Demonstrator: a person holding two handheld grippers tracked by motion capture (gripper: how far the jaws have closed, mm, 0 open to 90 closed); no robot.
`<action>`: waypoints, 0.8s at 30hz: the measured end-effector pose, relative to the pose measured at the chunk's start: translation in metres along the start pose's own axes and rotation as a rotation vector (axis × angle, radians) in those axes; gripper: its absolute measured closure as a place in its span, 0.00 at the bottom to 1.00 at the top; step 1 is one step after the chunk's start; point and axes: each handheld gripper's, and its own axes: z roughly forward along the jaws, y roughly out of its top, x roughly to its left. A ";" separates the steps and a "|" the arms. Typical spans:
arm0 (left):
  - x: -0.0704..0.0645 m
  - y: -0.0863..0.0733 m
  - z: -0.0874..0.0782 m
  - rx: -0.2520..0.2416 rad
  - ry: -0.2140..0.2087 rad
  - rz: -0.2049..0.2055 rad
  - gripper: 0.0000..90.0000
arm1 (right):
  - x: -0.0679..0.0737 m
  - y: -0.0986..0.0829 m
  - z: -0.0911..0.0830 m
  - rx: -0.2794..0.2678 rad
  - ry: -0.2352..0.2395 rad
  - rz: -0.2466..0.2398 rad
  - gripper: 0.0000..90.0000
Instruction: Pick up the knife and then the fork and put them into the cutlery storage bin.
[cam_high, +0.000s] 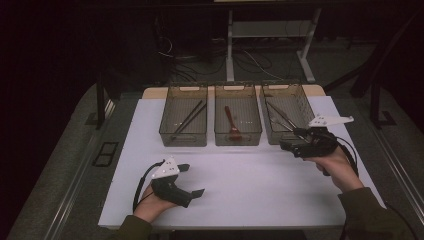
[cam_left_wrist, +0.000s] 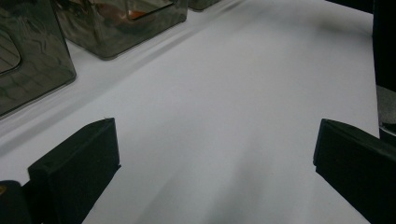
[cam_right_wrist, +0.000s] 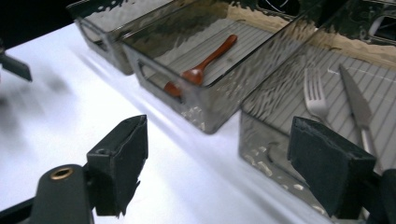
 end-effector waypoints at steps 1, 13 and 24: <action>0.000 0.000 0.000 0.001 0.000 0.001 0.00 | 0.003 -0.003 0.000 -0.005 -0.001 -0.011 0.19; 0.000 0.001 -0.001 -0.004 0.004 0.003 0.00 | 0.025 -0.041 -0.010 -0.064 -0.013 -0.029 0.13; 0.000 0.002 -0.001 -0.005 0.006 0.005 0.00 | 0.026 -0.077 -0.017 -0.064 0.001 -0.005 0.13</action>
